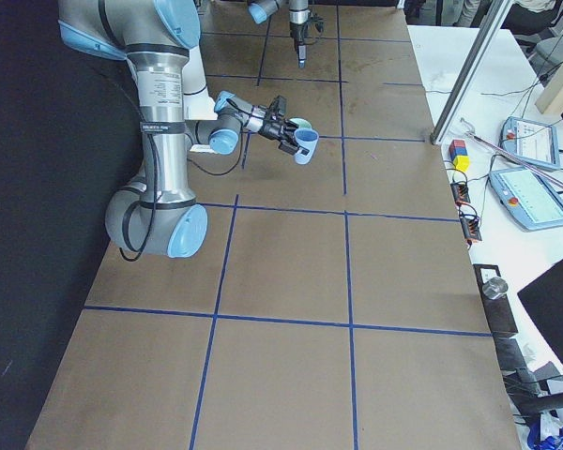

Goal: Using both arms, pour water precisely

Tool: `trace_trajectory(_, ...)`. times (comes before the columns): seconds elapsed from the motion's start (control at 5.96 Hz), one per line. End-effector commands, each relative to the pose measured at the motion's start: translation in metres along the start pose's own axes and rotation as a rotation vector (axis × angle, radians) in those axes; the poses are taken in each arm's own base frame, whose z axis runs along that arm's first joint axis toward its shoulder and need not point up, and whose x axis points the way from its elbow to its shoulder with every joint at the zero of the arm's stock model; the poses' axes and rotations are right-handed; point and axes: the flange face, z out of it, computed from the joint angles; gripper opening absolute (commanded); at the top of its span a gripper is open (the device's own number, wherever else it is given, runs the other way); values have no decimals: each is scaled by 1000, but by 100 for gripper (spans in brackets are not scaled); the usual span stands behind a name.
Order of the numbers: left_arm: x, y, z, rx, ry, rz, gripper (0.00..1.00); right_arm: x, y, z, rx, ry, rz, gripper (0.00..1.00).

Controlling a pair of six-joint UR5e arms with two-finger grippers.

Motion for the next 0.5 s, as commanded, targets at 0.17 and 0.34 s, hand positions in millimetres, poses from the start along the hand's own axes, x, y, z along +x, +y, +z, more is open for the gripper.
trace_trajectory(0.17, 2, 0, 0, 7, 1, 1, 100, 115, 13, 16, -52, -37, 149, 0)
trace_trajectory(0.34, 1, -1, 0, 16, -1, 1, 100, 154, 40, 32, -45, -39, 153, 0)
